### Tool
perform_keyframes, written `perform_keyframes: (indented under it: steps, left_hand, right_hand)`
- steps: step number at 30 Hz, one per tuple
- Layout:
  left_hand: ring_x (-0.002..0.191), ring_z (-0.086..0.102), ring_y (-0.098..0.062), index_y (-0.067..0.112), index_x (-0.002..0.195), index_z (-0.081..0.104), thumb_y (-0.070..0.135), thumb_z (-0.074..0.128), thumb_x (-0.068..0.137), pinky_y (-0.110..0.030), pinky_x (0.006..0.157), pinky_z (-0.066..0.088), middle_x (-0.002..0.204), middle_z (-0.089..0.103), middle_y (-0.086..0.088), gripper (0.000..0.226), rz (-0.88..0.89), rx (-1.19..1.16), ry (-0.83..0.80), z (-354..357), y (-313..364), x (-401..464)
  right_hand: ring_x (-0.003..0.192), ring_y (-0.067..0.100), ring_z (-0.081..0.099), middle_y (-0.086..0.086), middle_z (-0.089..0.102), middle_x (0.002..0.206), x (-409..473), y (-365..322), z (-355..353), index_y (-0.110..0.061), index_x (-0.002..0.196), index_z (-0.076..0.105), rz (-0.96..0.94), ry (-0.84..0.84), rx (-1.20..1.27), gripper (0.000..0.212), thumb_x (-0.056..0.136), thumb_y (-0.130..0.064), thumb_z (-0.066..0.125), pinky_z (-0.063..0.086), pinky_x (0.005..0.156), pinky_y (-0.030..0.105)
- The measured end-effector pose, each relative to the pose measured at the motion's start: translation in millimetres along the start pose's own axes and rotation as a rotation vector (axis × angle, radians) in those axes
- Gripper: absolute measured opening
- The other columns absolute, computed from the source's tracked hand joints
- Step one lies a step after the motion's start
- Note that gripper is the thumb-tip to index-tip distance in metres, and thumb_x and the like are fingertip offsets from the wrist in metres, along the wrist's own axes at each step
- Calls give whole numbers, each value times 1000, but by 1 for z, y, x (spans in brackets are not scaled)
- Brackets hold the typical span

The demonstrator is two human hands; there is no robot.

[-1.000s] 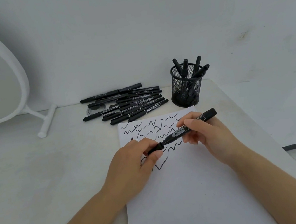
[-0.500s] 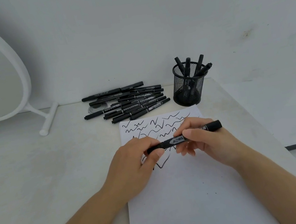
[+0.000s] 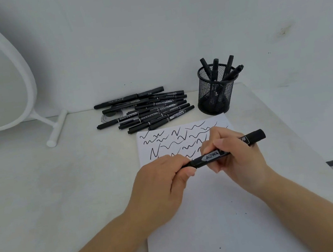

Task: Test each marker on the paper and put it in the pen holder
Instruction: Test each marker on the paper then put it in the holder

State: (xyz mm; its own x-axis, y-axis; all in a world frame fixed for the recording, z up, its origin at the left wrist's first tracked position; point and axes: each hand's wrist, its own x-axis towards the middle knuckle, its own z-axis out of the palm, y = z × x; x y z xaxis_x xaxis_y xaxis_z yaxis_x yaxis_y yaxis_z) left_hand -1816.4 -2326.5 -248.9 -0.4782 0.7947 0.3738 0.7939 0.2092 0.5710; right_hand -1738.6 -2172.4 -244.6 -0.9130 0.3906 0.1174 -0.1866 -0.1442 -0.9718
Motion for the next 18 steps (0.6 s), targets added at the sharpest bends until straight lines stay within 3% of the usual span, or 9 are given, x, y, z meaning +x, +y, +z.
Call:
perform_keyframes:
  steps: [7,10,14,18]
  left_hand:
    - [57,45,-7,22,77,58,48,31,86,-16,51,31,54,45,13,39,-27,-123,-63,-3,-1,-1]
    - [54,45,-8,31,73,55,50,33,84,-17,50,32,53,48,11,31,-58,-176,-91,-3,-2,-2]
    - [50,44,-7,40,67,52,39,40,88,-14,48,31,54,50,13,24,-104,-272,-162,-4,-3,-2]
    - [52,46,-7,39,70,53,40,38,89,-14,49,32,56,51,14,24,-86,-256,-200,-6,-6,-2]
  right_hand:
    - [44,19,40,-8,48,47,-4,0,2,-18,46,53,-57,-7,-60,27,70,-9,41,33,50,28]
    - [44,19,40,-9,48,45,-5,0,2,-17,48,53,-74,-16,-64,27,70,-9,40,30,50,29]
    - [43,19,41,-10,48,45,-6,1,2,-15,49,54,-96,-40,-93,26,71,-8,40,28,51,31]
    - [44,18,42,-13,48,46,-5,3,2,-20,49,55,-118,-66,-114,20,67,-19,48,30,49,29]
